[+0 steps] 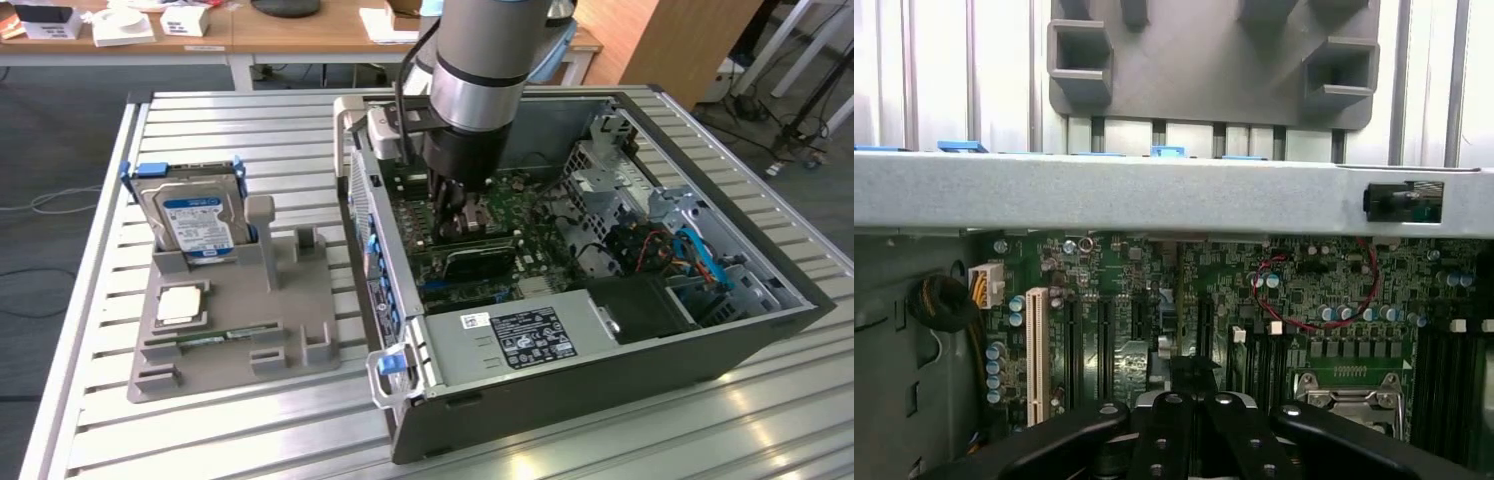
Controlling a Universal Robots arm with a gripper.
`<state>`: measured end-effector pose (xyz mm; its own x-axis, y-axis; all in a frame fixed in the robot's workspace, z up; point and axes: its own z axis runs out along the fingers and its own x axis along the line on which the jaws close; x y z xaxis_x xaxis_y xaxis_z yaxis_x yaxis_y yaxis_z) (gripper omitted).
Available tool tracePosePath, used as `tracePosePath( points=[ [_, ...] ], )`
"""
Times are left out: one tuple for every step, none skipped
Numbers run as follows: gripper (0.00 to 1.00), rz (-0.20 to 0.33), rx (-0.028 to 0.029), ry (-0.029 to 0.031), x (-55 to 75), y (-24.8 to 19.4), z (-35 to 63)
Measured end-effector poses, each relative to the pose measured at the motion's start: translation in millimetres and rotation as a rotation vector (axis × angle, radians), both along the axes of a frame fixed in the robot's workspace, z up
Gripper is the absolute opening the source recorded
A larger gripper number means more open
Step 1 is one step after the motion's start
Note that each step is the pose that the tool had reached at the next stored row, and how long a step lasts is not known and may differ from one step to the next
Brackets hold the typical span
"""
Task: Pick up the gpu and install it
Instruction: 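Press down on the gpu until it lock into place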
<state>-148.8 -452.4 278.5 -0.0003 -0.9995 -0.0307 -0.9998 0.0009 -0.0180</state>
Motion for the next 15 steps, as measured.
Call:
tracePosePath(
  points=[
    [0.11,0.000,0.0000,-0.0001,0.3,0.0,1.0],
    [0.11,0.000,0.0002,-0.0002,0.5,0.0,2.0],
    [0.11,0.000,0.0000,-0.0001,0.7,0.0,3.1],
    [0.11,0.000,0.0000,-0.0001,0.9,0.0,4.3],
    [0.11,0.000,-0.0001,-0.0001,1.1,0.0,5.5],
    [0.11,0.000,-0.0001,-0.0001,1.4,0.0,6.7],
    [0.11,0.000,-0.0001,-0.0002,1.5,0.0,7.1],
    [0.11,0.000,0.0000,-0.0002,1.5,0.0,7.1],
    [0.11,0.000,0.0000,-0.0003,1.5,0.0,7.0],
    [0.11,0.000,-0.0001,-0.0002,1.5,0.0,7.1],
    [0.11,0.000,-0.0001,-0.0001,1.5,0.0,7.1],
    [0.11,0.000,-0.0002,-0.0001,1.9,0.0,7.2],
    [0.11,0.000,-0.0004,0.0001,3.1,0.0,7.3],
    [0.11,0.000,-0.0004,0.0000,5.0,0.0,7.3],
    [0.11,0.000,-0.0002,-0.0001,7.2,0.0,7.2]
  ],
)
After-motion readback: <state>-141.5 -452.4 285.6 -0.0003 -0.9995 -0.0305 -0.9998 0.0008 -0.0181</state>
